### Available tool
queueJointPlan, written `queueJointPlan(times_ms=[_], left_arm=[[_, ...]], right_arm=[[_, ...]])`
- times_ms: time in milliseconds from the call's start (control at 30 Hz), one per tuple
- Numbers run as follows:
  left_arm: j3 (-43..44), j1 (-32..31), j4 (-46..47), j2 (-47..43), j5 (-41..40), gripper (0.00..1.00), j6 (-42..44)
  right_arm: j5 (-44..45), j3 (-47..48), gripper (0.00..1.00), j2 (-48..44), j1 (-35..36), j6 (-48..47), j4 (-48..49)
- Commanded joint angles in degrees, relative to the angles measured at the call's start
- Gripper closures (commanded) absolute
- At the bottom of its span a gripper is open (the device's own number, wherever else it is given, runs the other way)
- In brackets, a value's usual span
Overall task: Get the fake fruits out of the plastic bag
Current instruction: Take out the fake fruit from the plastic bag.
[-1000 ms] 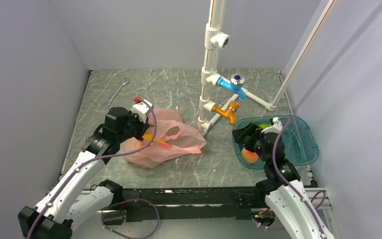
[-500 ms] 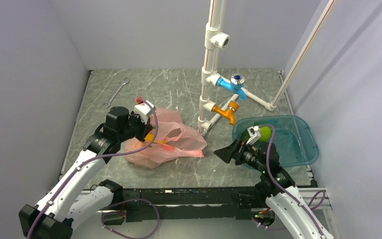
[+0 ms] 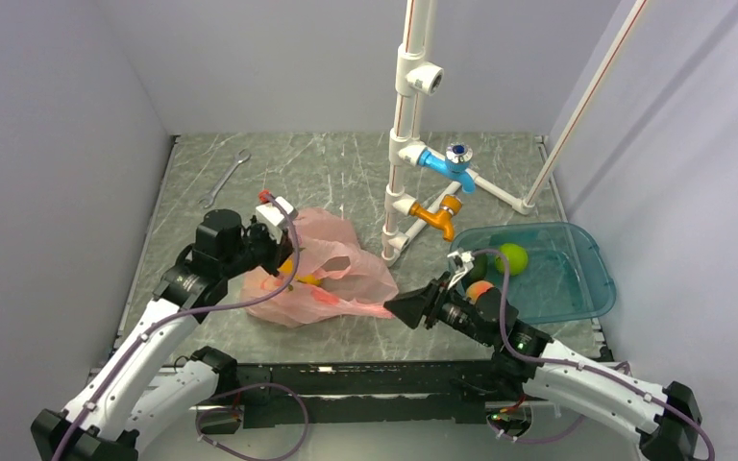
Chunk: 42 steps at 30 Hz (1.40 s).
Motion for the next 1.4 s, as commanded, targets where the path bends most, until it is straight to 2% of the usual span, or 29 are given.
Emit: queueJointPlan(times_ms=[0,200,333,433,567,633,733,900,1033,1133,1367], left_arm=[[-1.0,-0.2,4.9,-3.9,3.3,1.00,0.7],[-1.1,-0.2,5.4,-4.5,3.8,1.00,0.5],[-0.3,-0.3,4.5,-2.6,3.6,1.00,0.2],[-0.2,-0.3,4.6,-2.0,3.9,1.00,0.0],[0.0,-0.2,4.4,-1.6,4.1,1.00,-0.1],[-0.2,-0.3,4.5,-1.7,4.5,1.00,-0.1],[-0.2,-0.4,4.6,-1.8,4.0,1.00,-0.1],[-0.1,-0.4,4.3,-1.7,4.2,1.00,0.2],[0.1,-0.4,4.3,-1.7,4.6,1.00,0.3],[0.2,-0.4,4.2,-1.6,5.0,1.00,0.2],[-0.1,-0.4,4.3,-2.3,4.4,1.00,0.3]], right_arm=[[7.1,0.9,0.36,3.6,1.2,-0.4,16.1],[8.4,5.6,0.37,16.4,6.3,-3.0,23.9],[22.1,5.0,0.40,26.5,21.2,-7.2,34.2],[33.0,9.6,0.42,39.2,31.4,-13.2,39.5],[41.9,23.0,0.46,55.8,37.8,-19.5,33.2],[40.0,30.0,0.42,62.1,37.9,-21.5,27.4],[31.8,36.8,0.41,68.7,37.2,-28.5,24.3],[27.9,39.0,0.40,68.1,36.3,-29.1,18.5],[34.0,36.6,0.36,61.3,35.5,-27.6,13.7],[35.5,36.6,0.34,56.9,33.6,-27.1,9.6],[34.3,37.1,0.34,58.2,28.9,-26.5,10.6]])
